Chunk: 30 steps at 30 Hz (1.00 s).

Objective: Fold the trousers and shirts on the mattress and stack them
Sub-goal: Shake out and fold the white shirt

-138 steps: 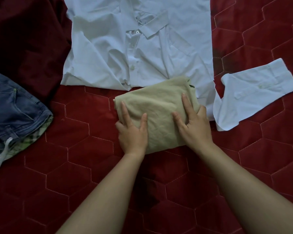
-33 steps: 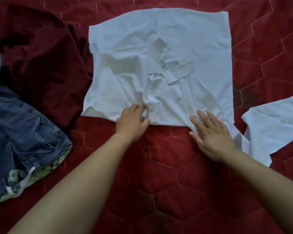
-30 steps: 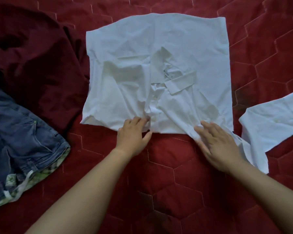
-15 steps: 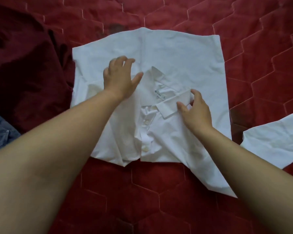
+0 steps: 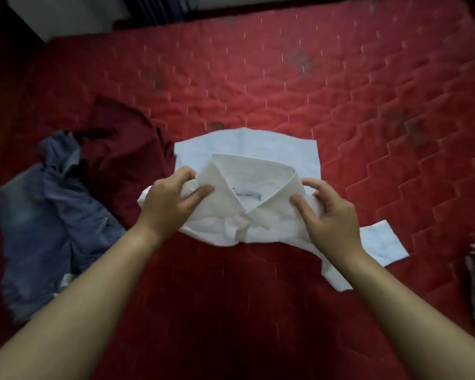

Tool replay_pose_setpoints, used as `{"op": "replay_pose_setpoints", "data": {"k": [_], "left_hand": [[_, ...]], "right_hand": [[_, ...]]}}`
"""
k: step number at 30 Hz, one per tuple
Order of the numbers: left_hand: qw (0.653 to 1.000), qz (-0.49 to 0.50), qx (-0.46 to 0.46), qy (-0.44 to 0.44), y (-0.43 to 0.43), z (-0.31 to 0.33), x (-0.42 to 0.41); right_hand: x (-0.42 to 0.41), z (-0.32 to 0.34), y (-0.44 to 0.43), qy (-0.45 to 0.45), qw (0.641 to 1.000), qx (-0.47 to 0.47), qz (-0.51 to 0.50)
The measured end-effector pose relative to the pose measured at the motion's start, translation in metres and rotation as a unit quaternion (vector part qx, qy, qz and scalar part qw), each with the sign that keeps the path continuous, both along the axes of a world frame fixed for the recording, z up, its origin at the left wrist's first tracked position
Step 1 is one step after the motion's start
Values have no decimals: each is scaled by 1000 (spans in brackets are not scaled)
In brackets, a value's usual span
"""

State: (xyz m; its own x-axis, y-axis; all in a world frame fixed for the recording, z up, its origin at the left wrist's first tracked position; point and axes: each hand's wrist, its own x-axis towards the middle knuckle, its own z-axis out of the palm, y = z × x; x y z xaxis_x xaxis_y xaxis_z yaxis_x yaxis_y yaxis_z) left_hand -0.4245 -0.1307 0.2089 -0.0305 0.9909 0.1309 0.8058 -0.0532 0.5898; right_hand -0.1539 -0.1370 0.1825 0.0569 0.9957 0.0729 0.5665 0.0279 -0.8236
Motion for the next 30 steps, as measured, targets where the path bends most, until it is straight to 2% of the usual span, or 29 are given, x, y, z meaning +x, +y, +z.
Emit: {"op": "replay_pose_setpoints", "data": {"k": [4, 6, 9, 14, 17, 20, 22, 25, 27, 30], "left_hand": [[999, 34, 39, -13, -46, 144, -1], [995, 49, 75, -34, -68, 212, -2], [986, 67, 148, -43, -93, 301, -4], [963, 83, 255, -30, -131, 407, -18], [964, 62, 259, -15, -151, 418, -25], [983, 84, 163, 11, -170, 383, -28], [986, 88, 135, -40, -191, 363, -35], [966, 93, 200, -133, -202, 384, -46], [952, 90, 243, -165, -200, 409, -52], [965, 74, 204, -145, -204, 419, -59]], "right_hand": [[-4, 136, -9, 42, 997, 47, 47], [-10, 205, -15, 62, 989, 83, 106], [-24, 304, -26, 32, 967, 172, 186], [-26, 421, -50, 75, 938, 318, 116], [-37, 432, -78, 79, 935, 329, 107], [-49, 400, -104, 0, 966, 237, 101], [-55, 386, -122, -18, 976, 198, 91], [-65, 420, -132, 16, 956, 287, 68], [-75, 445, -135, 44, 942, 327, 64], [-90, 447, -141, 6, 960, 277, 35]]}}
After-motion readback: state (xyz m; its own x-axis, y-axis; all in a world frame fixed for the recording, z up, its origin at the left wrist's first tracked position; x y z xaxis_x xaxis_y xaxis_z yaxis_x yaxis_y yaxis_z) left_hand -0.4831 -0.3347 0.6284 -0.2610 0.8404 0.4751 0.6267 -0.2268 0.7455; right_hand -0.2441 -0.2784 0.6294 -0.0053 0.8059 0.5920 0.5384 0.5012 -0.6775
